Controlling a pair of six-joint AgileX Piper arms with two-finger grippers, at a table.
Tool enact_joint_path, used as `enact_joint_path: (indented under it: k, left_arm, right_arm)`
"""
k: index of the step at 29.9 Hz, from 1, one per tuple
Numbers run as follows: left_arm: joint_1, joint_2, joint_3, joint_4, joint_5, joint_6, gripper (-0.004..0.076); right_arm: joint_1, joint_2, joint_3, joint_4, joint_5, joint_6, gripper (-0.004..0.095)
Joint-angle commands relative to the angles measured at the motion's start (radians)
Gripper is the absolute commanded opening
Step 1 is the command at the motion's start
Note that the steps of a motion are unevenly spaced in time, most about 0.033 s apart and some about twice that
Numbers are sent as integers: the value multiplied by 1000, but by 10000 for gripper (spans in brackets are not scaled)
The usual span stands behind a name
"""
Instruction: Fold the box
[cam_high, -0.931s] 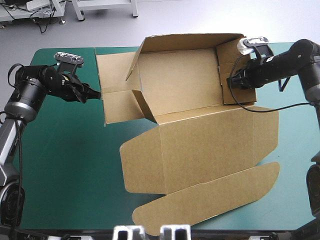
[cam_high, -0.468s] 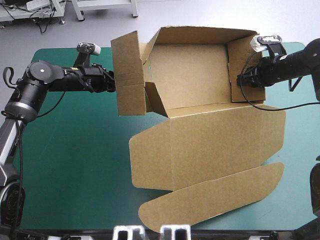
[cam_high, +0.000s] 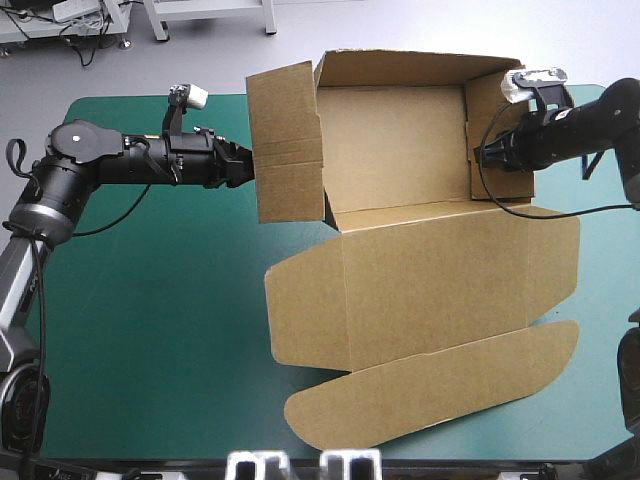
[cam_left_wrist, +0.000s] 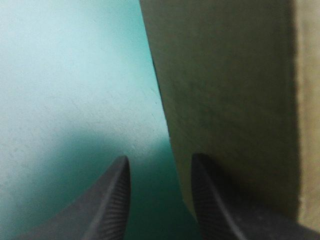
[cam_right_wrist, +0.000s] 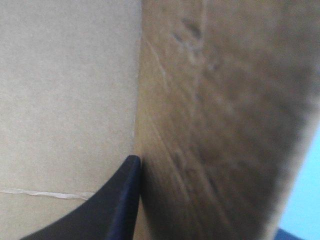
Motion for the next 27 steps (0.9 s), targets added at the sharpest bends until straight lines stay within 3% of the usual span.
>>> enact_joint_path:
  k: [1,5,17,27]
  left_arm:
    - [-2,-34,-26,-136,49,15,340]
    - [-2,-34,-26,-217,69,40,393]
    - [-4,-34,-26,-176,23,45,394]
    - [-4,-34,-27,-251,46,84,419]
  right_arm:
    - [38,-49,-31,-3,-67,45,-19]
    - [91,-49,-31,-37,-105,74,-19]
    - [140,-49,-31,-48,-179,123,-19]
    - [159,-49,-31,-82,-212,149,-19]
